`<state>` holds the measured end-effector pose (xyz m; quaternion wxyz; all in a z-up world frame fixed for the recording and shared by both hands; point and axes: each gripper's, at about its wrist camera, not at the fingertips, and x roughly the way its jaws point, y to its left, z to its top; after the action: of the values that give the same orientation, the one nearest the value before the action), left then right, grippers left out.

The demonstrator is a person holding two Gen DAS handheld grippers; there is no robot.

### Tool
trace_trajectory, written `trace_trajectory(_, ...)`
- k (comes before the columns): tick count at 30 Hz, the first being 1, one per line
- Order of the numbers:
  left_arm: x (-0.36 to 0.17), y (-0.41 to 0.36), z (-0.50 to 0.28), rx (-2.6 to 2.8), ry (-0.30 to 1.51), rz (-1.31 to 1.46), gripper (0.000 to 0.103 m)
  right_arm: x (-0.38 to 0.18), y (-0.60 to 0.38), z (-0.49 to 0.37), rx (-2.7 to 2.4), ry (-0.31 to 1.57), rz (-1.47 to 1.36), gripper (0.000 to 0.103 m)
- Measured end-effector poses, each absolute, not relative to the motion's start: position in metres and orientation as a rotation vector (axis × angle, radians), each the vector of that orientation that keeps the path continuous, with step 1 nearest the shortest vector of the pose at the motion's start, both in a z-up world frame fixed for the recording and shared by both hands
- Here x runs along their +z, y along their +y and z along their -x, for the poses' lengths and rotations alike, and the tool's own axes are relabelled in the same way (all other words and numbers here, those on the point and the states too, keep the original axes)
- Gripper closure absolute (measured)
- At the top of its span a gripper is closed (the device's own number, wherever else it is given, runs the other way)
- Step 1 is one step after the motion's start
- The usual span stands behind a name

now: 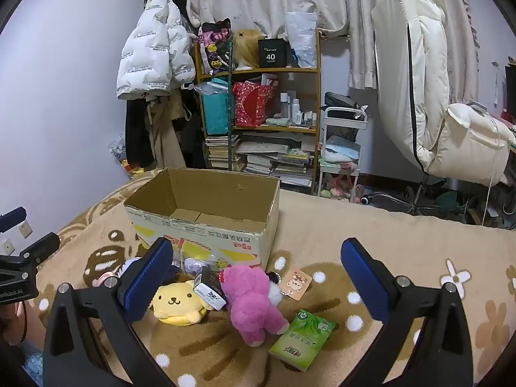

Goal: Organize soft objects

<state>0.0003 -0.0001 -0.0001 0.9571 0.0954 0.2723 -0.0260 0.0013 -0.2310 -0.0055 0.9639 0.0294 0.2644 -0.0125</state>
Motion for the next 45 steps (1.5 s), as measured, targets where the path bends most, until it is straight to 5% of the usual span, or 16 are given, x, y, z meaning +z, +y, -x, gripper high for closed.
trace_trajectory(45,-0.0064,-0.0025,-0.0012,-0.041,0.556,-0.202,0.001,-0.0062,-0.2309,-0.0019,-0.023,0.524,-0.064,0.0)
